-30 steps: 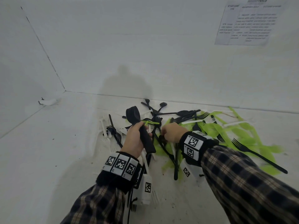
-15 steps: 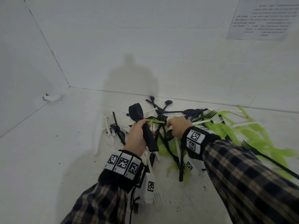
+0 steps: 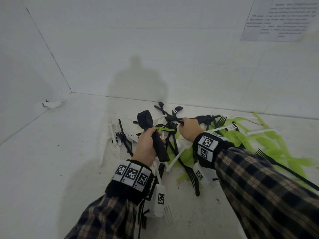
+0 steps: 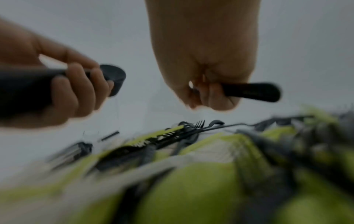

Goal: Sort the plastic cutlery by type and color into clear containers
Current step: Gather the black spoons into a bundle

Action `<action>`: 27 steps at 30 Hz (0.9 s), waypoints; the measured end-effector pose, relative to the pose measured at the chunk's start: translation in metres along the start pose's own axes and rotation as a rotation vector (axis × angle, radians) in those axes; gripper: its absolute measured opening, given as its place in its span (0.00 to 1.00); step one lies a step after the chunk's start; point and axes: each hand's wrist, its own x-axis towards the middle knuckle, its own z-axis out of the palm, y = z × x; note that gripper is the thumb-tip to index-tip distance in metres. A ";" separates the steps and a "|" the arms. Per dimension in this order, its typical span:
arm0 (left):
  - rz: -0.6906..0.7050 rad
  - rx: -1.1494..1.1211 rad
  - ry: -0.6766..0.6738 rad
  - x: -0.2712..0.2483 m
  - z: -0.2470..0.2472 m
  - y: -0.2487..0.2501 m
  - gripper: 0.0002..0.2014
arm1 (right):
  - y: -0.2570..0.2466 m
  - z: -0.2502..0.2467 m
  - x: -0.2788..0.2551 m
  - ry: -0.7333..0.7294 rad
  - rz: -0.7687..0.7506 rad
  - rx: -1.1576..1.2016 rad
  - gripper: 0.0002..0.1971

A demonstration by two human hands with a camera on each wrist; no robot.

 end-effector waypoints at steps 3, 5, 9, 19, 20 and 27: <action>-0.005 0.014 0.000 -0.001 0.002 -0.001 0.07 | -0.004 0.010 -0.002 -0.105 0.119 0.026 0.15; -0.007 0.009 0.002 0.000 0.003 -0.001 0.06 | -0.007 0.016 -0.002 -0.119 0.146 0.039 0.16; -0.017 0.017 0.011 0.002 0.005 -0.001 0.06 | -0.015 0.020 -0.002 -0.159 0.150 -0.034 0.15; -0.026 0.026 0.004 0.005 0.015 0.003 0.07 | -0.010 0.014 -0.002 -0.187 0.333 0.342 0.08; -0.028 0.035 0.004 0.006 0.015 0.003 0.07 | -0.010 0.011 -0.002 -0.181 0.325 0.360 0.08; -0.031 0.056 -0.002 0.007 0.017 0.004 0.08 | -0.006 0.007 0.002 -0.051 0.364 0.688 0.14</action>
